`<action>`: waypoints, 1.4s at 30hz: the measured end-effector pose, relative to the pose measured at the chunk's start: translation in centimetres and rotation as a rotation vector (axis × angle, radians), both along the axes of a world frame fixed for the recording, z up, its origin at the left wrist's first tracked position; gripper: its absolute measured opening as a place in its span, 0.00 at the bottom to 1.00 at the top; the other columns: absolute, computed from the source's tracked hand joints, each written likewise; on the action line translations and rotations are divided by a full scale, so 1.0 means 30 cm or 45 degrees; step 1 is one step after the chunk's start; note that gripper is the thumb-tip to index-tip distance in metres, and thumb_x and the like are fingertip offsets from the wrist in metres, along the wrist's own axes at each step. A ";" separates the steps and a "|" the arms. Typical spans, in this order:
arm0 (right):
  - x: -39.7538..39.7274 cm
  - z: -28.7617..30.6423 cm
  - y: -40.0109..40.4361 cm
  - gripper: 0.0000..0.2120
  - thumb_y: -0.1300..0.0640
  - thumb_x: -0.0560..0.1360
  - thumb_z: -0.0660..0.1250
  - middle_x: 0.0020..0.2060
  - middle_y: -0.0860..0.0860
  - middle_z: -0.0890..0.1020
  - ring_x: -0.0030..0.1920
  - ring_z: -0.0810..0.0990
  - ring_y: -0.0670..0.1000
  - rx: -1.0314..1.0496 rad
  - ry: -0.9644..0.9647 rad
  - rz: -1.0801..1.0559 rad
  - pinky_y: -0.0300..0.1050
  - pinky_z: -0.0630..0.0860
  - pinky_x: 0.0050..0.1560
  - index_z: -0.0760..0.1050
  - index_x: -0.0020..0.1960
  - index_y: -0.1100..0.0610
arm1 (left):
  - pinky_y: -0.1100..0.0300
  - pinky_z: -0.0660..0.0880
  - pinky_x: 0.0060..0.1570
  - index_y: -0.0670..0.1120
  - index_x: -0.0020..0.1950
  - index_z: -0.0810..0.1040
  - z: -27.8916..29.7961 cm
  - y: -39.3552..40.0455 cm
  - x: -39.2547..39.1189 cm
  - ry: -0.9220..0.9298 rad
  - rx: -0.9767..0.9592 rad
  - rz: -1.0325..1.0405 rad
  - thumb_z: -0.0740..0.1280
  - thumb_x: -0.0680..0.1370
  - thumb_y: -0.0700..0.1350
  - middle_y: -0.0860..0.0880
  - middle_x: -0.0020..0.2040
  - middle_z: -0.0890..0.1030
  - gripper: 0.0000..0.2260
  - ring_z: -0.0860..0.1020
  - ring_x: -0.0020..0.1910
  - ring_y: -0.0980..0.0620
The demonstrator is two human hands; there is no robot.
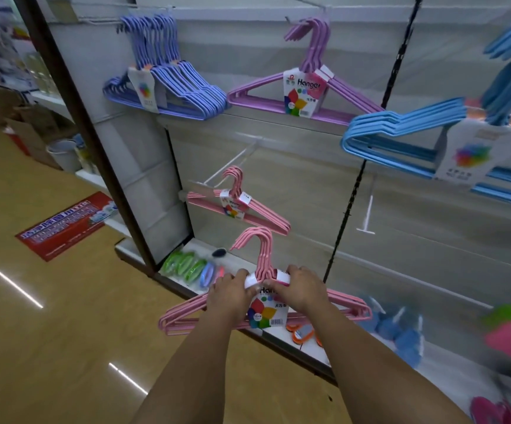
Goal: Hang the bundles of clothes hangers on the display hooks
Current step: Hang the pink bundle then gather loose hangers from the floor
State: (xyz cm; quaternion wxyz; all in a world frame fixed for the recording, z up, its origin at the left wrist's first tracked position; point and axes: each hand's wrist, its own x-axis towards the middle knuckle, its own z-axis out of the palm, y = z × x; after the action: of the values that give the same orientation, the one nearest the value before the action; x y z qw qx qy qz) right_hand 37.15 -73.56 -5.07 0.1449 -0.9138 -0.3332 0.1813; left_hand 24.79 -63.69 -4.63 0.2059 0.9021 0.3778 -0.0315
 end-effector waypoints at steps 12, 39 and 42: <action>-0.056 -0.048 0.372 0.32 0.27 0.71 0.56 0.53 0.52 0.77 0.54 0.74 0.53 -0.029 -0.034 -0.228 0.52 0.72 0.58 0.72 0.58 0.52 | 0.47 0.65 0.66 0.51 0.73 0.62 -0.043 0.448 0.007 0.021 -0.082 -0.200 0.51 0.80 0.61 0.43 0.68 0.70 0.25 0.68 0.66 0.43; 0.257 -0.137 0.742 0.33 0.27 0.70 0.57 0.55 0.54 0.78 0.57 0.76 0.56 0.001 0.051 -0.542 0.54 0.72 0.61 0.74 0.57 0.53 | 0.49 0.64 0.68 0.51 0.74 0.60 -0.124 0.877 0.377 -0.019 -0.062 -0.508 0.51 0.83 0.54 0.43 0.68 0.70 0.20 0.67 0.68 0.44; 0.287 -0.150 0.791 0.38 0.25 0.69 0.55 0.60 0.55 0.77 0.60 0.74 0.57 0.004 0.027 -0.536 0.56 0.69 0.63 0.72 0.62 0.54 | 0.48 0.66 0.66 0.51 0.74 0.58 -0.151 0.923 0.410 -0.018 0.007 -0.498 0.49 0.83 0.56 0.42 0.65 0.74 0.21 0.71 0.65 0.42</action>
State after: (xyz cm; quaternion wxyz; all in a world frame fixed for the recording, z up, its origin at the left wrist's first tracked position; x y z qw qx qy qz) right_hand 45.76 -49.82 -9.57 0.1844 -0.9612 -0.1336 0.1561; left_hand 37.08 -36.00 -9.16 0.1960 0.9591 0.1939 -0.0635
